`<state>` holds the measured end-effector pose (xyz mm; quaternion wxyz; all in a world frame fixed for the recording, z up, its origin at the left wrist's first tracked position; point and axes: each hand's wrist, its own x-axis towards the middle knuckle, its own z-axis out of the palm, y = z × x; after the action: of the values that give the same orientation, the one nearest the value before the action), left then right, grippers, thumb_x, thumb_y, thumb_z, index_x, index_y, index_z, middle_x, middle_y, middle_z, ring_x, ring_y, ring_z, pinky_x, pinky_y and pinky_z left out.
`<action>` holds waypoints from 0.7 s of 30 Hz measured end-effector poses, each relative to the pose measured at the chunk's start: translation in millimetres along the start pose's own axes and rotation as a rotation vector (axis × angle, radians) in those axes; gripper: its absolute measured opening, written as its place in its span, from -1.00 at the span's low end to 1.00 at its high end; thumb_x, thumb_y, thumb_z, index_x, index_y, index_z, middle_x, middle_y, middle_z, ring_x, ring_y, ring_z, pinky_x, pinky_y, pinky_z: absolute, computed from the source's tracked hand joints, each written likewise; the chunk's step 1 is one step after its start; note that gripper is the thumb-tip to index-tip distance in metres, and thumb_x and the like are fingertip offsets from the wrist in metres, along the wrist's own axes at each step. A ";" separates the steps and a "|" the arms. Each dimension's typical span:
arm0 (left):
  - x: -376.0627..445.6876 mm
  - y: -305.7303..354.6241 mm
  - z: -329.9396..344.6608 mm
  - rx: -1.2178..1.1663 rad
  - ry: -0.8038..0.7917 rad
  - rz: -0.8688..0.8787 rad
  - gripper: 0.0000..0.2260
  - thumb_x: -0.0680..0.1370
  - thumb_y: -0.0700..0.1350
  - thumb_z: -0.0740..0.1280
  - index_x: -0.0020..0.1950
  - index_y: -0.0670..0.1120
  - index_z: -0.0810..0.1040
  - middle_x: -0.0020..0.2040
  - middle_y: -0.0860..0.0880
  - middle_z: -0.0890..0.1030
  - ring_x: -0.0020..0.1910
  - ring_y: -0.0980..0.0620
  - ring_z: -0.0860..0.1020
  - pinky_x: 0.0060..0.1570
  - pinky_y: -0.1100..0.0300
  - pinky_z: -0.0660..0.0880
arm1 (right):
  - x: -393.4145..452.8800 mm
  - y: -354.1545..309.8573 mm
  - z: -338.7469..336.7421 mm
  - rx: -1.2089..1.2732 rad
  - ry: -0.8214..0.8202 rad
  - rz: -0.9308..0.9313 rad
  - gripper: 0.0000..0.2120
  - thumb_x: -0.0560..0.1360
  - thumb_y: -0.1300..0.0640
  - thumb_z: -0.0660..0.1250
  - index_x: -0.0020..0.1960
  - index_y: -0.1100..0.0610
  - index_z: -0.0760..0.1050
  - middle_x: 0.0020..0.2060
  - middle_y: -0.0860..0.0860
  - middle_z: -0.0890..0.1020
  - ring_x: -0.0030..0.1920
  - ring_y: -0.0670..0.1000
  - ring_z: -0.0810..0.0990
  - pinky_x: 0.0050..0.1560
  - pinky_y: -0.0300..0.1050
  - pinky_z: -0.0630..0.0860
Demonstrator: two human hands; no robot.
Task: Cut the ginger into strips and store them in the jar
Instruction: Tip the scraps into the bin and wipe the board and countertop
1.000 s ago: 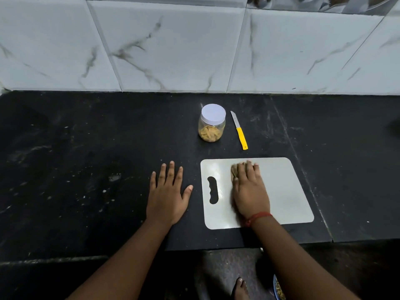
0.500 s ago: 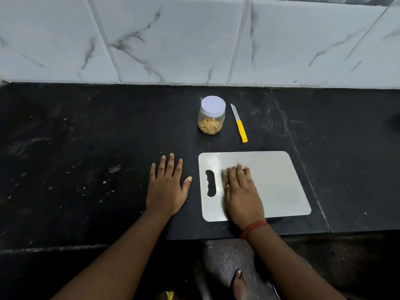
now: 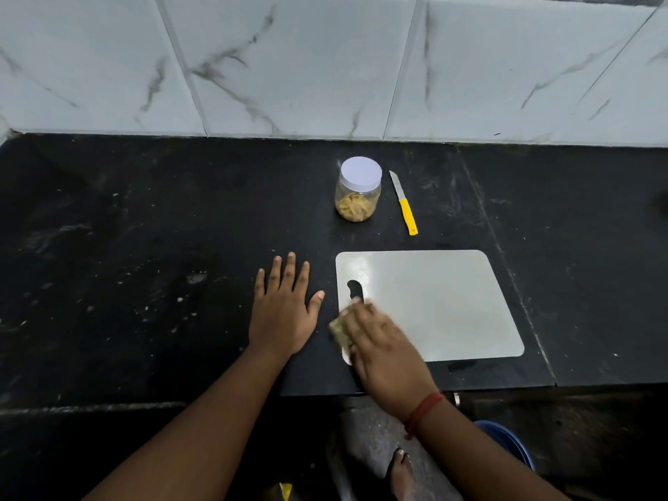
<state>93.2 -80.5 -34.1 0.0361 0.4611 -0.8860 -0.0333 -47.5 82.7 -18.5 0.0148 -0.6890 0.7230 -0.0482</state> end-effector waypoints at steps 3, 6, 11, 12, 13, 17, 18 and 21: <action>1.8 -0.5 1.1 0.003 -0.003 -0.002 -0.35 0.63 0.27 -0.14 0.64 -0.01 0.16 0.65 -0.10 0.13 0.63 -0.14 0.06 0.58 -0.18 0.00 | 10.4 0.2 -2.1 0.050 0.040 0.311 -0.46 0.60 0.05 -0.02 0.55 0.17 0.13 0.53 0.18 0.11 0.55 0.19 -0.03 0.49 0.09 0.13; -1.3 -1.6 1.9 0.004 0.001 0.001 -0.35 0.63 0.27 -0.13 0.64 -0.02 0.19 0.65 -0.11 0.15 0.63 -0.15 0.09 0.57 -0.19 0.02 | 8.0 -17.3 -1.2 0.034 0.009 -0.041 -0.47 0.59 0.04 0.06 0.53 0.14 0.18 0.53 0.13 0.14 0.54 0.15 0.05 0.51 0.05 0.12; 0.8 -1.2 3.0 0.005 0.000 -0.005 -0.36 0.64 0.26 -0.13 0.64 -0.01 0.19 0.65 -0.10 0.15 0.63 -0.14 0.08 0.58 -0.19 0.02 | 30.8 9.8 -3.8 0.073 0.080 0.339 -0.46 0.57 0.08 0.08 0.52 0.19 0.19 0.52 0.18 0.17 0.53 0.22 0.05 0.49 0.09 0.17; 0.1 -1.7 3.8 0.008 0.000 -0.006 -0.36 0.64 0.26 -0.13 0.64 -0.02 0.19 0.64 -0.11 0.16 0.63 -0.14 0.09 0.58 -0.18 0.03 | 33.3 5.4 -2.9 0.056 0.046 0.237 -0.47 0.58 0.07 0.07 0.52 0.19 0.19 0.52 0.17 0.16 0.53 0.21 0.06 0.49 0.07 0.16; -0.4 -1.7 3.6 0.007 0.002 -0.002 -0.37 0.64 0.26 -0.12 0.63 -0.02 0.20 0.64 -0.11 0.16 0.63 -0.15 0.10 0.57 -0.19 0.03 | 34.3 5.5 0.4 0.013 0.017 0.121 -0.48 0.59 0.06 0.04 0.53 0.18 0.18 0.52 0.16 0.17 0.53 0.20 0.06 0.50 0.06 0.14; 1.0 -0.8 3.5 -0.005 0.003 0.000 -0.36 0.64 0.25 -0.13 0.64 -0.02 0.19 0.64 -0.11 0.16 0.63 -0.15 0.09 0.57 -0.19 0.03 | 68.0 37.7 3.3 -0.011 -0.026 0.320 -0.42 0.56 0.06 -0.17 0.55 0.20 0.08 0.52 0.19 0.15 0.54 0.22 -0.04 0.51 0.09 0.02; 0.2 -1.1 3.8 -0.002 -0.003 -0.003 -0.36 0.64 0.26 -0.14 0.64 -0.01 0.17 0.65 -0.10 0.14 0.63 -0.14 0.08 0.58 -0.18 0.02 | 73.3 34.2 3.6 -0.008 -0.037 0.287 -0.43 0.56 0.07 -0.16 0.55 0.21 0.08 0.52 0.20 0.15 0.54 0.23 -0.03 0.51 0.10 0.01; -0.9 -2.2 3.9 0.010 -0.006 -0.002 -0.36 0.63 0.26 -0.15 0.64 -0.01 0.17 0.65 -0.10 0.13 0.63 -0.14 0.07 0.58 -0.18 0.02 | 68.4 22.7 2.1 -0.031 -0.049 0.031 -0.47 0.59 0.06 -0.02 0.54 0.15 0.15 0.52 0.16 0.17 0.54 0.18 0.06 0.51 0.06 0.09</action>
<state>95.2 -80.9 -38.2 0.0312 0.4621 -0.8858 -0.0300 -73.3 15.3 -19.5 0.0227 -0.6791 0.7335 -0.0197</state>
